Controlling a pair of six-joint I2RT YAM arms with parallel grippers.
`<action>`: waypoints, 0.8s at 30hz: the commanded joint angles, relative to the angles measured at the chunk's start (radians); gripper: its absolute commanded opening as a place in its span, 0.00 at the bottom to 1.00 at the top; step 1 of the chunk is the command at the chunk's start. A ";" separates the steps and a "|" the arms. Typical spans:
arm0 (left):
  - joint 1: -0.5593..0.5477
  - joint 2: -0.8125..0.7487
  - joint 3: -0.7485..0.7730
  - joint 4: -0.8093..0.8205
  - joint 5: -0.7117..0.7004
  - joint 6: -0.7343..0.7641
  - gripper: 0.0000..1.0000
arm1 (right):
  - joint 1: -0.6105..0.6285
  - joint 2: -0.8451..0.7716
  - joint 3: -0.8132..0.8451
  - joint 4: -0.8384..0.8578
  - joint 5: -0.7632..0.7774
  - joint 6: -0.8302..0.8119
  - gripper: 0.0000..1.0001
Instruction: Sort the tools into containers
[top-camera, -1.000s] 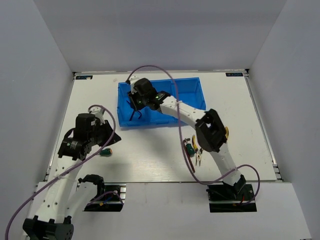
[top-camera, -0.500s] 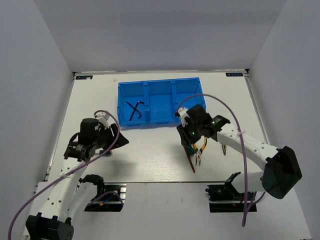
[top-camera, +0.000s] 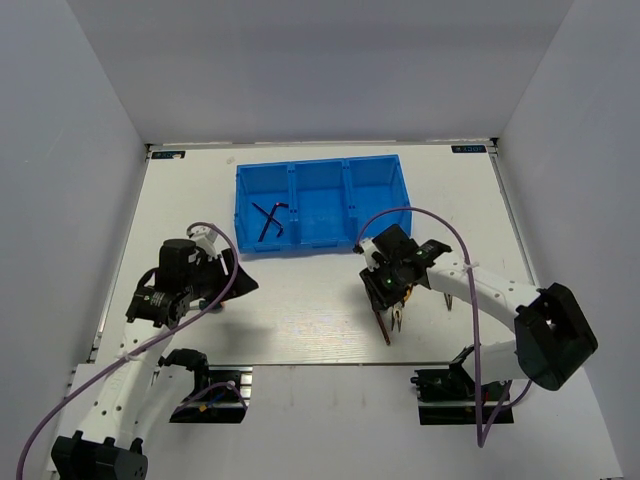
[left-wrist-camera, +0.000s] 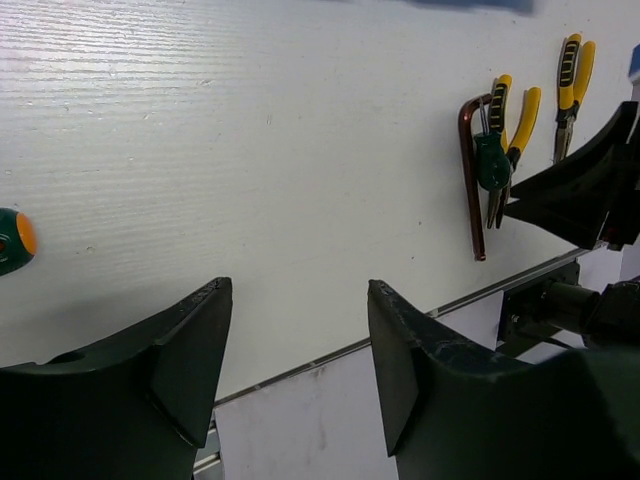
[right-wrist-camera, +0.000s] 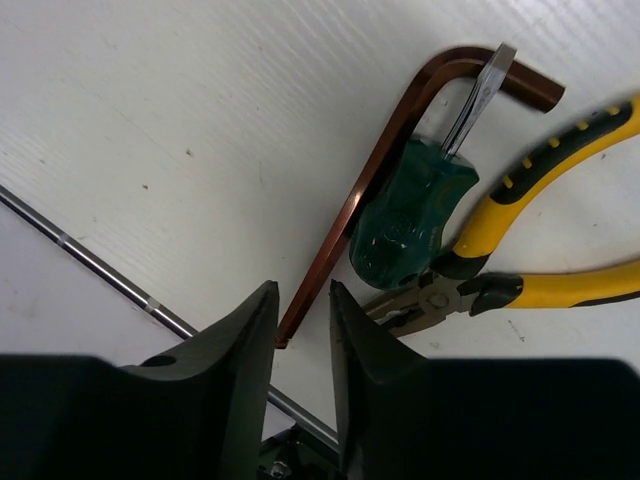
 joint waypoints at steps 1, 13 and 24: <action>-0.003 -0.019 0.002 -0.013 -0.007 0.008 0.67 | -0.002 0.023 -0.007 -0.012 -0.018 0.026 0.32; -0.003 0.020 -0.028 0.044 -0.007 0.008 0.68 | 0.012 0.069 -0.052 -0.029 0.024 0.047 0.37; -0.003 0.019 -0.028 0.044 -0.007 0.008 0.68 | 0.092 0.130 -0.062 0.075 0.131 0.127 0.38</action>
